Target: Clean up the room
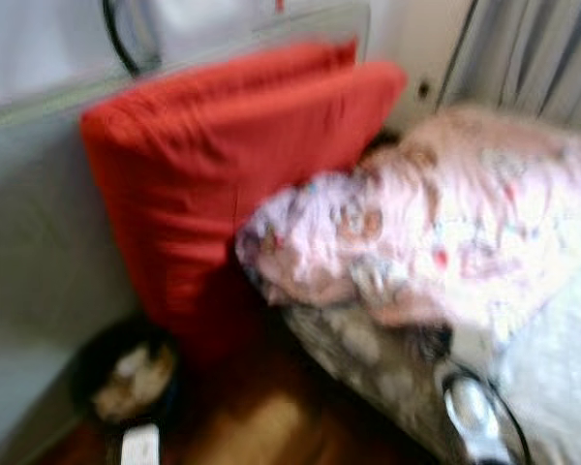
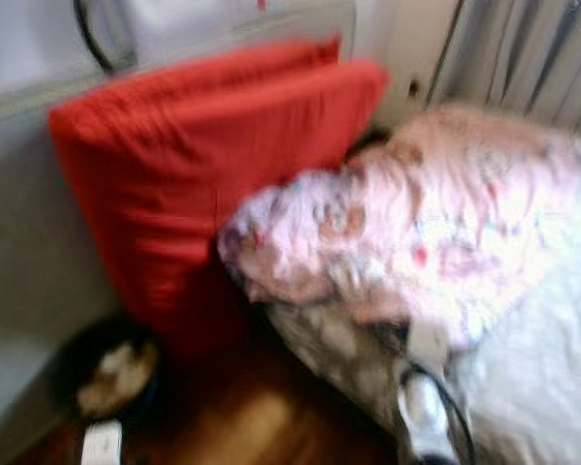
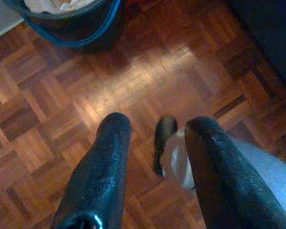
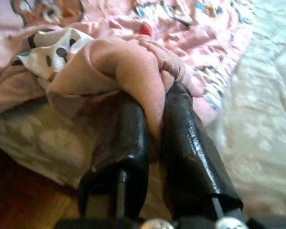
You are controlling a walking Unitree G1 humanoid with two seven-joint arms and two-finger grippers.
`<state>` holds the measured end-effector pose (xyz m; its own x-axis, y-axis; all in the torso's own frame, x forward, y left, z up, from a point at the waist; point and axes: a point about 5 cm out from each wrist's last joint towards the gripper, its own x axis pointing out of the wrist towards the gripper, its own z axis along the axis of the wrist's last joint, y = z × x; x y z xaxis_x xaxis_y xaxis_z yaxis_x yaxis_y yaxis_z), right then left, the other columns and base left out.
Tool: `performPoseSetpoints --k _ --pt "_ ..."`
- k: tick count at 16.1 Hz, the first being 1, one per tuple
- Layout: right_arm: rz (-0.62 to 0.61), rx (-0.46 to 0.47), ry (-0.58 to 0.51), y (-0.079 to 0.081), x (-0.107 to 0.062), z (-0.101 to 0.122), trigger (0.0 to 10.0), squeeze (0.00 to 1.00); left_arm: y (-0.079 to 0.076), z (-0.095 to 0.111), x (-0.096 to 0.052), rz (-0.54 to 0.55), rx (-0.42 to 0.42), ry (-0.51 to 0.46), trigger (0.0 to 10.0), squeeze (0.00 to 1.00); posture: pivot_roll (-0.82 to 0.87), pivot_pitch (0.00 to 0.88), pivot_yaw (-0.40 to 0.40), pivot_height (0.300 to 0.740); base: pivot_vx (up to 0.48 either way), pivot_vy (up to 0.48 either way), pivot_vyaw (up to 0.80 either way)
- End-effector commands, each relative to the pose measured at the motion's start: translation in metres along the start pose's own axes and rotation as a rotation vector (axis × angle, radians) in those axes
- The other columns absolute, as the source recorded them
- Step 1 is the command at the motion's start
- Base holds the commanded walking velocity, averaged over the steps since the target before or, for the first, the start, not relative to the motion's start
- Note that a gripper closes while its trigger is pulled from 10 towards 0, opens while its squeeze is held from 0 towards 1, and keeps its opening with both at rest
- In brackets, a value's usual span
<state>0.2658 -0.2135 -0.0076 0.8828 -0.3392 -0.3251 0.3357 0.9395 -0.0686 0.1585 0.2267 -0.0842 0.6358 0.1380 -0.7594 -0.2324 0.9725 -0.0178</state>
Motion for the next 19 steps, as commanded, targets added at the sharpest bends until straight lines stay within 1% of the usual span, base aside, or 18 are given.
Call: performPoseSetpoints --k 1,3,4,5,6,11,12,13,15,16,19 --pt "0.015 0.007 -0.015 0.005 0.002 0.005 10.0 0.00 0.003 0.001 0.000 0.004 0.027 0.007 10.0 0.00 0.10 0.033 -0.016 0.740 0.000 0.000 0.00" --pt "0.019 0.006 -0.012 0.005 0.002 0.004 10.0 0.00 0.003 0.000 0.000 0.003 0.028 0.011 10.0 0.00 0.10 0.036 -0.017 0.740 0.000 0.000 0.00" --pt "0.007 -0.001 -0.011 0.003 0.002 0.004 10.0 0.00 0.003 -0.001 0.000 0.002 0.029 0.012 10.0 0.00 0.10 0.036 -0.017 0.740 0.000 0.000 0.00" --pt "-0.031 -0.011 -0.007 -0.003 0.002 0.003 10.0 0.00 0.003 -0.001 0.000 0.001 0.030 0.014 10.0 0.00 0.10 0.039 -0.018 0.740 0.000 0.000 0.00" --pt "-0.041 -0.013 -0.004 -0.005 0.002 0.003 10.0 0.00 0.003 -0.001 0.000 0.001 0.030 0.015 10.0 0.00 0.10 0.039 -0.018 0.740 0.000 0.000 0.00" --pt "-0.093 -0.069 0.083 -0.013 0.001 -0.008 10.0 0.00 0.002 -0.001 0.000 -0.010 0.035 0.019 10.0 0.00 0.10 0.042 -0.017 0.740 0.000 0.000 0.00" --pt "-0.095 -0.072 0.126 -0.014 0.000 -0.013 10.0 0.00 0.003 -0.001 0.000 -0.011 0.037 0.020 10.0 0.00 0.10 0.042 -0.017 0.740 0.000 0.000 0.00" --pt "-0.092 -0.099 0.191 -0.015 -0.003 -0.022 10.0 0.00 0.003 -0.001 0.000 -0.010 0.038 0.021 10.0 0.00 0.10 0.043 -0.018 0.740 0.000 0.000 0.00" --pt "-0.113 -0.116 0.265 -0.020 -0.008 -0.034 10.0 0.00 0.003 0.000 0.000 -0.010 0.037 0.020 10.0 0.00 0.11 0.044 -0.017 0.740 0.000 0.000 0.00" --pt "-0.120 -0.120 0.280 -0.021 -0.009 -0.037 10.0 0.00 0.003 0.000 0.000 -0.010 0.037 0.020 10.0 0.00 0.11 0.044 -0.017 0.740 0.000 0.000 0.00" --pt "-0.147 -0.152 0.397 -0.030 -0.018 -0.053 10.0 0.00 0.003 0.000 0.000 -0.014 0.036 0.020 10.0 0.00 0.10 0.045 -0.018 0.740 0.000 0.000 0.00"
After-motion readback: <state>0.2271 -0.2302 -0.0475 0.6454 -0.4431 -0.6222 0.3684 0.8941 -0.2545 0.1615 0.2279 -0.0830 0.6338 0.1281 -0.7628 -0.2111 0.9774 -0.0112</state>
